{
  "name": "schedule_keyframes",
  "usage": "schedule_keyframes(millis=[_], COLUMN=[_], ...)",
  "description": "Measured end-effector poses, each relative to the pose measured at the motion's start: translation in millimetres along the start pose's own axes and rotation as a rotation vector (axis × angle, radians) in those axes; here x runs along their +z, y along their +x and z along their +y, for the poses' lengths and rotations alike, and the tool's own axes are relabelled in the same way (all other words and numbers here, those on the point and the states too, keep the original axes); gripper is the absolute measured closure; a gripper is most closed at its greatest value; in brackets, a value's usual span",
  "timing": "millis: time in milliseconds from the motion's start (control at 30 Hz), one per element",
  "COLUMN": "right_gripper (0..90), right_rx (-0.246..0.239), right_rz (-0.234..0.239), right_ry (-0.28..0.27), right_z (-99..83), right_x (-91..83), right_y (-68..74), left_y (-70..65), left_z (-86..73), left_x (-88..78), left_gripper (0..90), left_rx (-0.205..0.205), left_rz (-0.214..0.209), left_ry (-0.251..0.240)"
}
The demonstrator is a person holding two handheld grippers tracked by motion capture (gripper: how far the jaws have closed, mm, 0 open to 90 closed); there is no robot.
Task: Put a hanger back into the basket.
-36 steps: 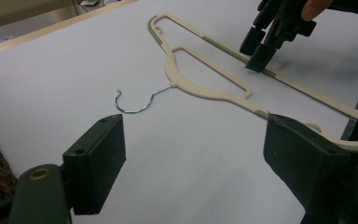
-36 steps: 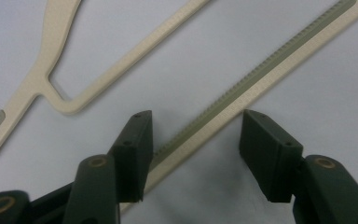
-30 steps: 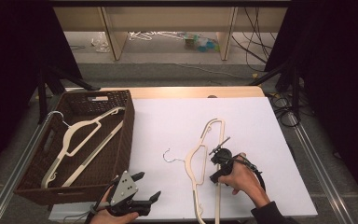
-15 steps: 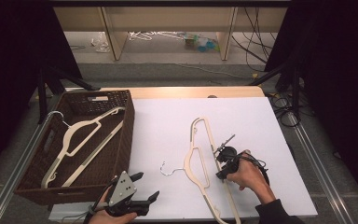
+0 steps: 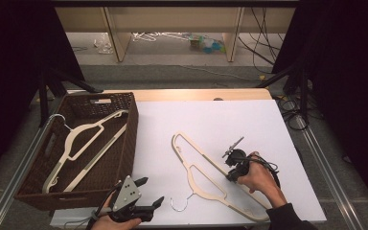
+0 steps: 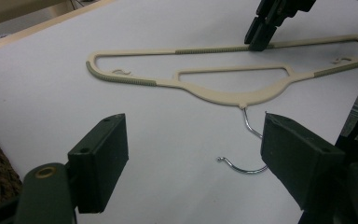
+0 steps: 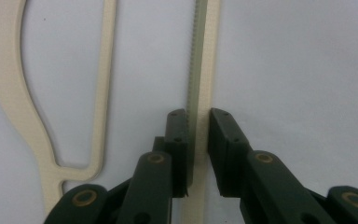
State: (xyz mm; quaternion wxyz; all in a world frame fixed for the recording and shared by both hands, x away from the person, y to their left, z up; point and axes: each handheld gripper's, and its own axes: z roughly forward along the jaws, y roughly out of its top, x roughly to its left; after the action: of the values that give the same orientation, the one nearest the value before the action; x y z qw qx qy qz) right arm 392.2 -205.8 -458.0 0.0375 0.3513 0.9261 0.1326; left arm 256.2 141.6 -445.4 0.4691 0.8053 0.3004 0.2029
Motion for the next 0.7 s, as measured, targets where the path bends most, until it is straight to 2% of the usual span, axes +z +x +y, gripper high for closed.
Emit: schedule_keyframes(millis=[67, 133, 200, 233, 267, 300, 367, 400, 433, 533, 567, 667, 700], right_gripper=[77.9, 77.8, 77.3, 75.4, 68.1, 66.8, 64.3, 62.2, 59.2, 52.3, 50.0, 42.7, 42.4], right_rx=[-0.004, -0.009, -0.014, -0.019, -0.012, -0.001, -0.009, -0.009, -0.012, -0.032, -0.030, -0.040, -0.050], right_rz=[-0.003, -0.008, -0.018, -0.026, -0.030, -0.027, 0.011, 0.007, 0.011, 0.029, 0.036, 0.042, 0.049], right_ry=[0.001, -0.002, -0.008, -0.013, -0.024, -0.046, -0.092, -0.106, -0.120, -0.141, -0.140, -0.131, -0.123], right_z=[0.1, -0.1, -0.8, -1.6, -3.1, -4.2, -8.2, -9.8, -12.3, -21.3, -24.0, -33.2, -36.5], right_x=[-0.2, -0.5, -0.8, -1.3, -2.6, -3.6, -11.4, -14.7, -18.8, -26.8, -28.8, -30.8, -29.7], right_y=[1.0, 1.6, 3.6, 4.6, 5.8, 6.8, 10.2, 12.6, 15.9, 28.5, 32.3, 42.3, 45.5], left_y=[-0.2, 0.8, -0.1, 1.2, 2.1, 0.4, 1.1, 1.5, 2.5, 1.8, 3.2, 2.6, 1.7], left_z=[0.6, 0.3, 0.2, 0.9, 1.0, 0.0, 0.7, 1.0, 1.0, 0.5, 1.0, 0.3, 0.1], left_x=[-0.2, 0.1, -0.4, -0.4, -0.3, 0.2, -0.3, -0.2, -0.2, -1.1, -1.1, -1.7, -1.0], left_gripper=[23.0, 23.0, 23.0, 23.0, 23.0, 23.0, 22.9, 23.0, 23.0, 22.9, 22.9, 22.9, 22.8], left_rx=[-0.008, 0.006, -0.012, -0.001, 0.012, -0.018, -0.011, -0.013, 0.005, -0.009, 0.010, 0.005, -0.023], left_rz=[0.004, 0.003, 0.005, 0.005, 0.006, -0.002, 0.004, 0.005, 0.005, 0.005, 0.007, 0.006, 0.002], left_ry=[-0.006, -0.005, -0.004, -0.008, -0.007, -0.004, -0.006, -0.009, -0.007, -0.005, -0.010, -0.006, -0.015])
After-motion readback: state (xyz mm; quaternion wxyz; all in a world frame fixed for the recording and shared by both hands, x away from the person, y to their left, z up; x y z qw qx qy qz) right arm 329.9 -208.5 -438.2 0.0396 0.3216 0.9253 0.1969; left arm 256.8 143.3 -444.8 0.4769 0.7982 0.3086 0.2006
